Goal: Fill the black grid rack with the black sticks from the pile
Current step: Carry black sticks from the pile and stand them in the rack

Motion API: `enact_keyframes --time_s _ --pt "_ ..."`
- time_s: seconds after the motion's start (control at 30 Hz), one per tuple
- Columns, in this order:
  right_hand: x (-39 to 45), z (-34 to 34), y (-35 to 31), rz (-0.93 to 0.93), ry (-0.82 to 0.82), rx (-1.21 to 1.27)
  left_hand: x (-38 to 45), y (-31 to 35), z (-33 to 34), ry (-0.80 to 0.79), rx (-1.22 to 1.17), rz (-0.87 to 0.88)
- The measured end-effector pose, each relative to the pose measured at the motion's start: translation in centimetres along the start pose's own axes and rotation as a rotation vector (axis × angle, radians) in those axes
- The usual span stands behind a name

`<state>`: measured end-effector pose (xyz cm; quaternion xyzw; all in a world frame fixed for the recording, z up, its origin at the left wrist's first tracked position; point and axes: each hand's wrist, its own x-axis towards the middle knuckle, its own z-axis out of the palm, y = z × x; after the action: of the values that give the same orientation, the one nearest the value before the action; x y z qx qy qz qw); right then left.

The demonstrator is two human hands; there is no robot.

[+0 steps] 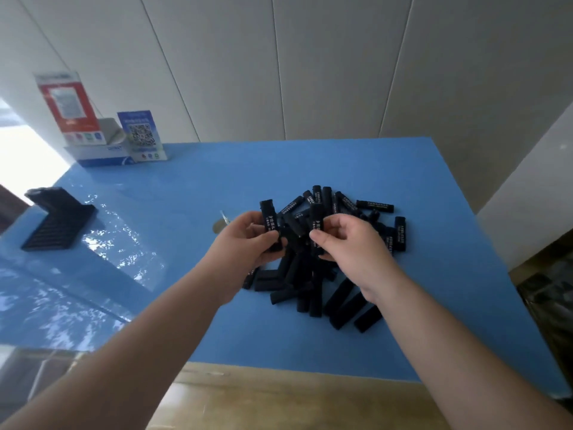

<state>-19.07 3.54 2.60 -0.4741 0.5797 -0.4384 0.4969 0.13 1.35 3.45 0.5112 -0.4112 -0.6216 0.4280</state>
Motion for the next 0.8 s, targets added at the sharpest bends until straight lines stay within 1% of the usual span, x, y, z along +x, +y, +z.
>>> enact_keyframes --time_s 0.3,0.43,0.63,0.7,0.8 --pt "0.4 10.5 -2.2 -0.058 -0.205 -0.063 -3.5 1.0 -11.1 0.219 -0.032 0.043" --pt "-0.6 15.8 -3.5 -0.060 -0.296 -0.100 -6.4 1.7 -16.3 0.253 -0.087 0.040" --pt "-3.2 25.7 -4.6 -0.084 -0.442 -0.165 -11.3 1.9 -25.3 0.302 -0.095 0.033" --pt "-4.2 29.1 -5.0 -0.103 -0.468 -0.163 -12.8 1.8 -28.6 0.304 -0.073 0.038" --pt "-5.4 34.3 -5.3 -0.111 -0.461 -0.128 -14.8 1.9 -33.2 0.304 0.015 0.058"
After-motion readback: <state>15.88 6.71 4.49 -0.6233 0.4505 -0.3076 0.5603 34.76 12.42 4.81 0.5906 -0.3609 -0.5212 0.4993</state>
